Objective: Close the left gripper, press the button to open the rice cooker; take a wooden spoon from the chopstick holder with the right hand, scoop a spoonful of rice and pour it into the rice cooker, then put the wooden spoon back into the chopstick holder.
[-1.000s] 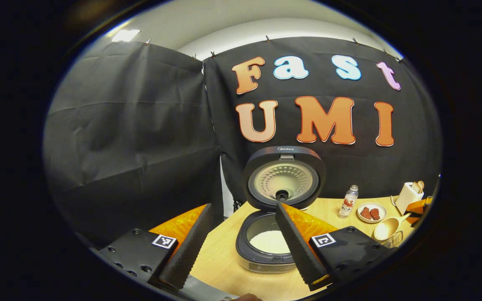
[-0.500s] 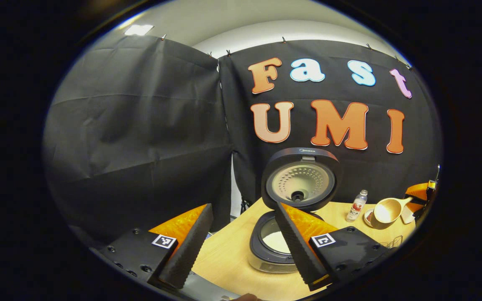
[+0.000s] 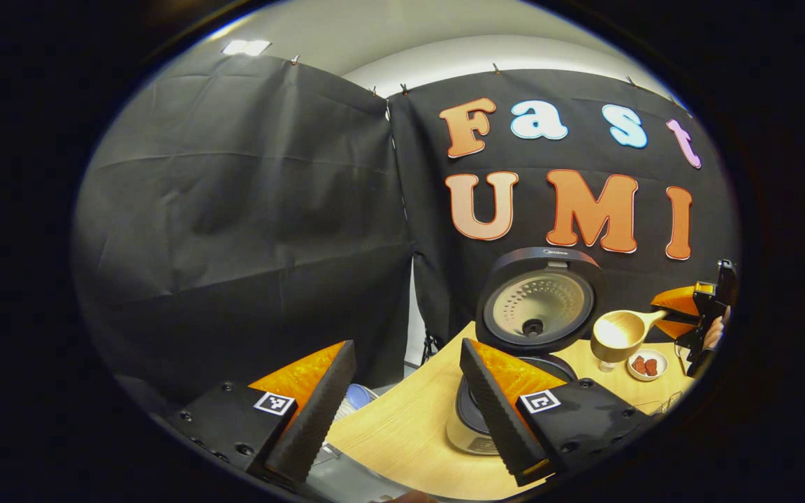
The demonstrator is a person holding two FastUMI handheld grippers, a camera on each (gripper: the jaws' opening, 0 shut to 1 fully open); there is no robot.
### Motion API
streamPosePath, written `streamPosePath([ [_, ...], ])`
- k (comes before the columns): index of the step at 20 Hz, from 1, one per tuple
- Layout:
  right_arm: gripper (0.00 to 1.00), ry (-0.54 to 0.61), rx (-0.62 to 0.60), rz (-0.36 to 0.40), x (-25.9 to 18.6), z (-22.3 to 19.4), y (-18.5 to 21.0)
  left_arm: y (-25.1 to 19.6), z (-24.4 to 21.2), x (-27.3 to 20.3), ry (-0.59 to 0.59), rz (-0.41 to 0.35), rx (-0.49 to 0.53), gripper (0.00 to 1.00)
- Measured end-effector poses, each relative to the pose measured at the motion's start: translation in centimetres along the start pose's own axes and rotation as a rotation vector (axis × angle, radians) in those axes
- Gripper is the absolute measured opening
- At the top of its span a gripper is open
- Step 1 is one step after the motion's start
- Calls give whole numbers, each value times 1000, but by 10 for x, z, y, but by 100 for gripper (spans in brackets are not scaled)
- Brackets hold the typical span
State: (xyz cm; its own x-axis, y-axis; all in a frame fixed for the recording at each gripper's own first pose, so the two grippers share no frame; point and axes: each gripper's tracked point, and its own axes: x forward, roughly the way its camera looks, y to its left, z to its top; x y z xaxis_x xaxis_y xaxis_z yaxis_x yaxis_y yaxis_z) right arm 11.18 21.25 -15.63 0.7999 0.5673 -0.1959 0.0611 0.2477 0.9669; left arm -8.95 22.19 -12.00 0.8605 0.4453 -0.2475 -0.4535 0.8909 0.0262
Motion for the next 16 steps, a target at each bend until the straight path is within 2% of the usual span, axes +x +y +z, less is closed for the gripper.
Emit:
streamPosePath([
  [7, 11, 24, -157, -76, 46, -26, 0, 29, -3, 0, 1, 23, 16, 97],
  [11, 11, 44, -350, -136, 64, -45, -3, 41, -5, 2, 6, 36, 10, 97],
  [16, 11, 49, -647, -207, 80, -61, -5, 52, -18, 4, 37, 50, 2, 97],
])
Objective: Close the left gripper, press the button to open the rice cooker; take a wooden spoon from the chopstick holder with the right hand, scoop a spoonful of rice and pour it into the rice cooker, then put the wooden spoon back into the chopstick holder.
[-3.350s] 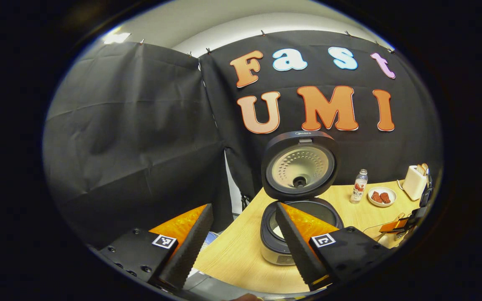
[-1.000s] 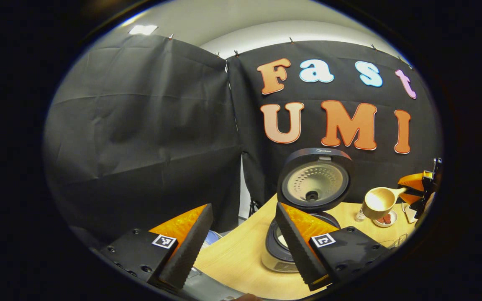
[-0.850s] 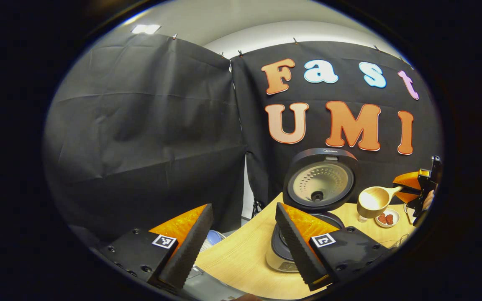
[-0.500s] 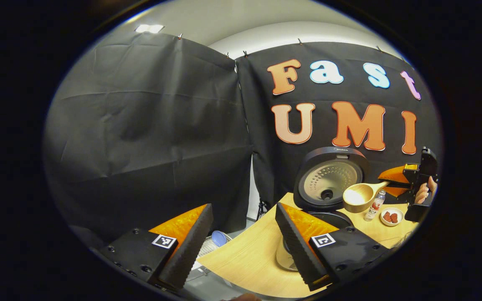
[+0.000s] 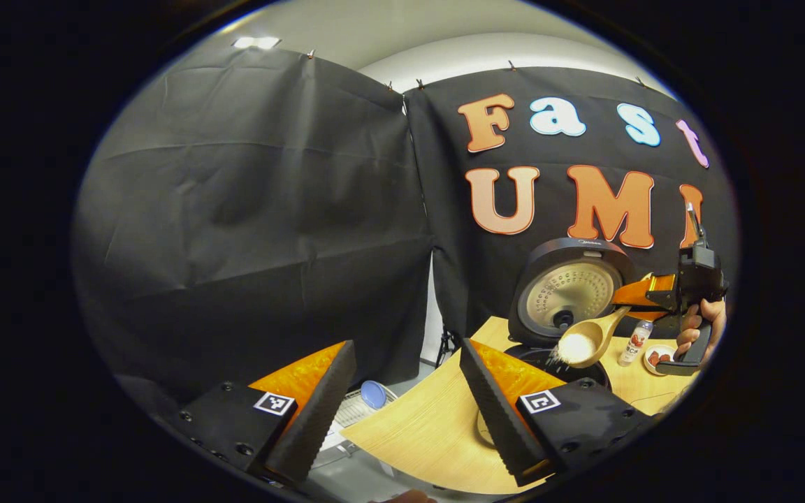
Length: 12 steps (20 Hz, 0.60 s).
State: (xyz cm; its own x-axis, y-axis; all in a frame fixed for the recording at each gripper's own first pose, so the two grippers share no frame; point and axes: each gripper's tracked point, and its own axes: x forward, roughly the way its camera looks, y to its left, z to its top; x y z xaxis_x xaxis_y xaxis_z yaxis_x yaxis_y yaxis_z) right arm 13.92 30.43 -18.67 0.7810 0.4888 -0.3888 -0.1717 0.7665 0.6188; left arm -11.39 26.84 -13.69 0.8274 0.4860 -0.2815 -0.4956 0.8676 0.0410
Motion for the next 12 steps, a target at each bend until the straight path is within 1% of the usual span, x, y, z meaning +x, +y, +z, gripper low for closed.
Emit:
streamPosePath([
  [2, 11, -15, -108, -21, 1, -1, 4, 3, -3, 1, 5, 2, -7, 97],
  [5, 11, -18, -226, -32, 1, -2, 6, 5, -6, 0, 17, 6, -13, 97],
  [12, 11, -41, -379, -37, -4, 3, 15, 6, -9, -4, 22, 11, -14, 97],
])
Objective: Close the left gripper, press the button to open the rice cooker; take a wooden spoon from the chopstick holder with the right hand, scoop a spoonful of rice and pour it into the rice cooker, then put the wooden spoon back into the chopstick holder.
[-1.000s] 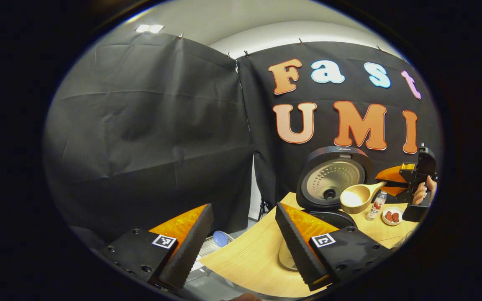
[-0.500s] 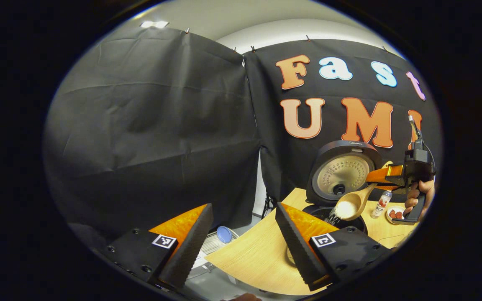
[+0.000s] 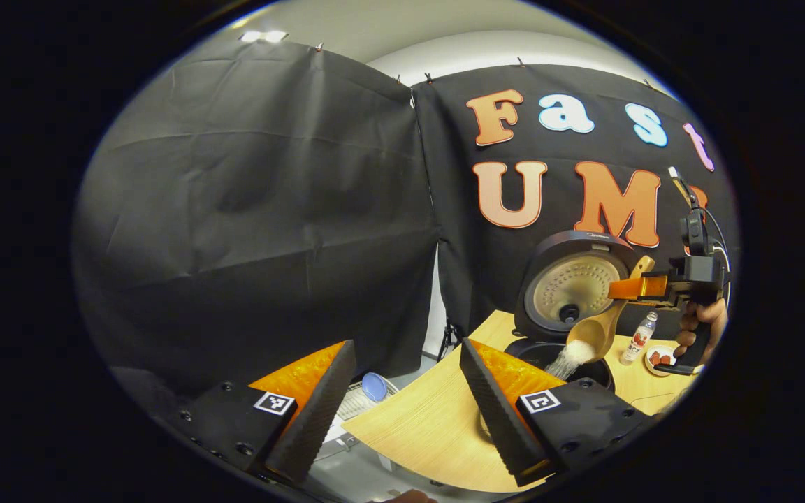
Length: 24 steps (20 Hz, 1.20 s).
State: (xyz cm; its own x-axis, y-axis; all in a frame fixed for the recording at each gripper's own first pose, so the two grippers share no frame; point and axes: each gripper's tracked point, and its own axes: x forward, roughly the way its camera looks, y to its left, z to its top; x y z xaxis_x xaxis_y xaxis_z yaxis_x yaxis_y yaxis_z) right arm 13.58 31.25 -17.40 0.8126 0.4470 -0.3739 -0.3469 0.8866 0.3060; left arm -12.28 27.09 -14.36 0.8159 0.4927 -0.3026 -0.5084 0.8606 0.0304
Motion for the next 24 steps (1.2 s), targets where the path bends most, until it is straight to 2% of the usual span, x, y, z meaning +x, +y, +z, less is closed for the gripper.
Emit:
streamPosePath([
  [11, 11, -56, -309, 44, -6, 11, 19, -8, 0, -7, 0, -12, 7, 97],
  [19, 11, -160, -558, 61, -12, 18, 39, -6, -4, -9, 5, -9, 9, 97],
  [20, 6, -166, -577, 62, -11, 16, 41, -6, -2, -10, 4, -10, 9, 97],
  [21, 11, -173, -582, 61, -12, 16, 42, -6, -2, -9, 4, -10, 9, 97],
  [24, 11, -172, -535, 68, -14, 14, 43, -5, -5, -9, 9, -19, 2, 97],
])
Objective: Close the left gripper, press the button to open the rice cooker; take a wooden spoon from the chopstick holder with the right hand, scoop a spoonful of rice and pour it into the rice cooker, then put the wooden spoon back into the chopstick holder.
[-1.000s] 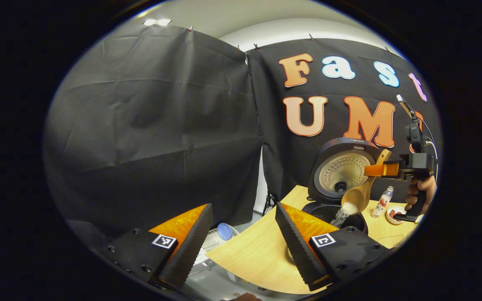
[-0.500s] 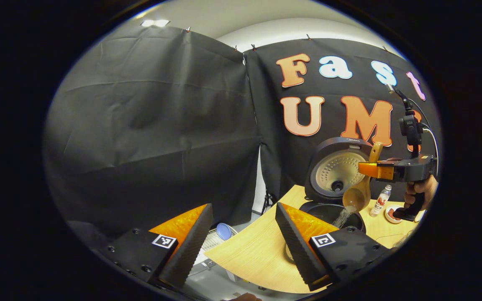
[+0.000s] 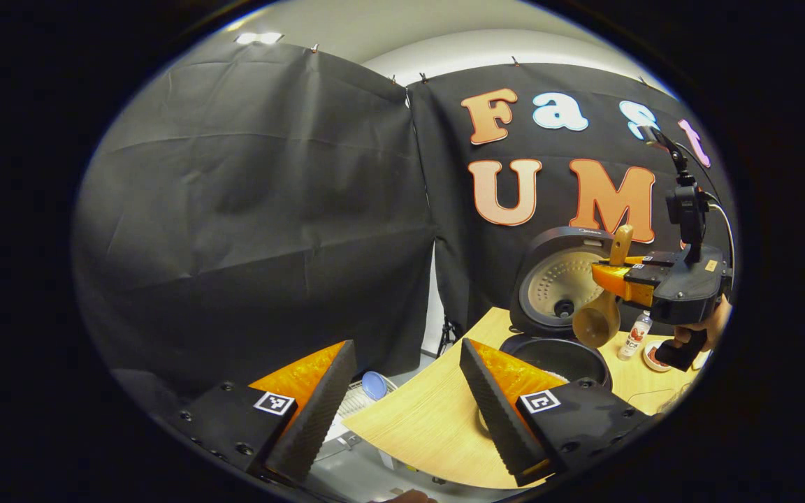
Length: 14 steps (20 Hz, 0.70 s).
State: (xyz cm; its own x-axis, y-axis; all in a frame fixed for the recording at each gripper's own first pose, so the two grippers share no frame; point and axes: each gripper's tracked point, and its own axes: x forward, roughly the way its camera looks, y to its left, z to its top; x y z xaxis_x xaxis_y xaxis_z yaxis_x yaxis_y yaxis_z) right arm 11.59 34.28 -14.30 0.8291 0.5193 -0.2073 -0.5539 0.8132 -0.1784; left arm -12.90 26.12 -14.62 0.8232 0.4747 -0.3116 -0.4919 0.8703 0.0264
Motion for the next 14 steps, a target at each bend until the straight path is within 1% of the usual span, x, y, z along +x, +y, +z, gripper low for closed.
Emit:
streamPosePath([
  [4, 11, 20, 146, -10, -13, -4, -10, -6, 2, 6, 2, -28, 16, 96],
  [8, 11, 12, 287, -26, -39, -5, -35, -21, 4, 2, -2, -54, 35, 96],
  [9, 11, 11, 315, -26, -48, -5, -42, -28, 4, 0, 1, -59, 34, 96],
  [10, 11, 11, 334, -29, -57, -4, -49, -37, 1, -3, 9, -66, 22, 100],
  [12, 11, 13, 365, -45, -75, -9, -68, -60, -2, -14, 19, -92, 9, 99],
  [13, 11, 11, 383, -54, -86, -12, -78, -69, -5, -17, 24, -99, 19, 96],
  [14, 11, 13, 396, -63, -96, -17, -86, -78, -6, -21, 25, -108, 28, 97],
])
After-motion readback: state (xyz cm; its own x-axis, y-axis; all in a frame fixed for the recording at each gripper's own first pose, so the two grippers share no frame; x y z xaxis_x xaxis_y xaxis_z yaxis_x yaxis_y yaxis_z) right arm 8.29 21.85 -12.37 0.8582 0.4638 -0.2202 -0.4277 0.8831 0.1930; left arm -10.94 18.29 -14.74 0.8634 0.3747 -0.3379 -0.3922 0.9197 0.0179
